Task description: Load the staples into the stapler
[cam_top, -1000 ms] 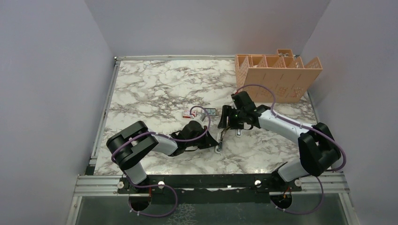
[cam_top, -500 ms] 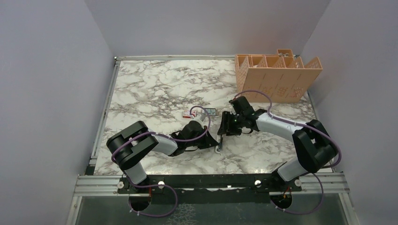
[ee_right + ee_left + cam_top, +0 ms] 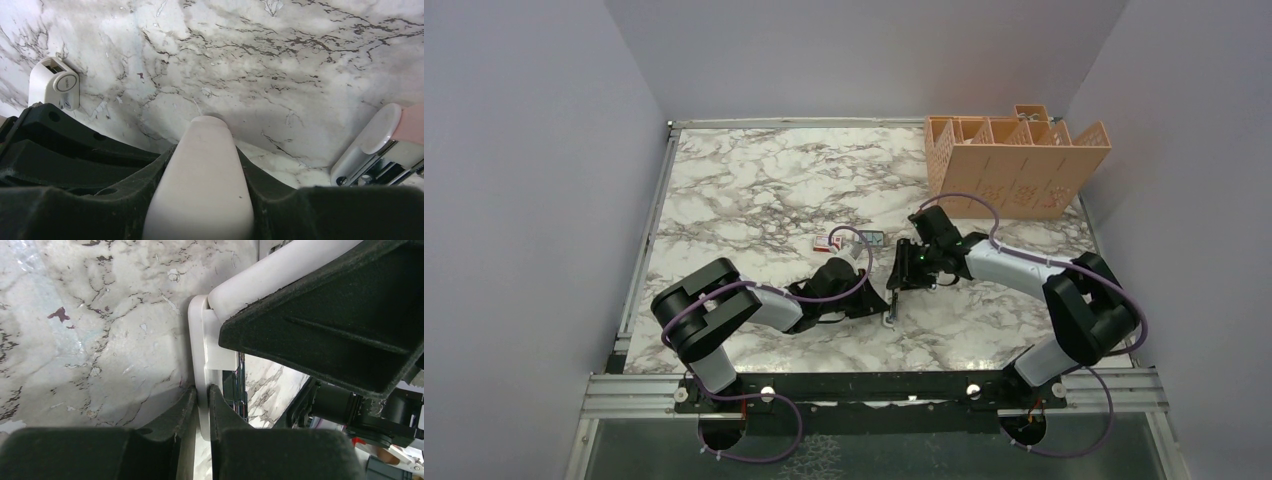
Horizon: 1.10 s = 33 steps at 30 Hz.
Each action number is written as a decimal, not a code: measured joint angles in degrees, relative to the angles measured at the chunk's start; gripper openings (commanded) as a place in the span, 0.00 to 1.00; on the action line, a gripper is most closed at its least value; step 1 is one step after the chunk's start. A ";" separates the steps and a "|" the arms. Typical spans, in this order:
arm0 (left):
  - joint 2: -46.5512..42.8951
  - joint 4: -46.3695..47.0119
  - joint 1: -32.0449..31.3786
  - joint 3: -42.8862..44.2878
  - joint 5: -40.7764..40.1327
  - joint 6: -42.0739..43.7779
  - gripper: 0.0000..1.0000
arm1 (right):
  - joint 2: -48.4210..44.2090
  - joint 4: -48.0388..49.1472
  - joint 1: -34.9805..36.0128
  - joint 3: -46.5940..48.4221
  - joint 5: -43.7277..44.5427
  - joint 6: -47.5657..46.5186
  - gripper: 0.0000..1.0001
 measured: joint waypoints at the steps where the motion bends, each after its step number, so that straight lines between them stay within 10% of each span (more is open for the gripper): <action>1: 0.00 -0.07 0.00 0.00 0.00 0.04 0.15 | 0.13 -0.07 0.17 0.13 0.13 0.00 0.45; 11: 0.00 -0.44 0.13 0.00 -0.11 0.55 0.22 | 0.96 -0.50 1.88 1.03 1.55 -0.13 0.30; 20: -2.19 -1.05 0.79 -0.39 0.02 1.20 0.52 | 1.55 -5.40 2.97 4.20 7.48 -0.50 0.27; 33: -11.37 -16.02 2.16 -0.35 -6.34 4.79 0.55 | 4.39 -10.69 3.06 11.61 23.65 -1.53 0.27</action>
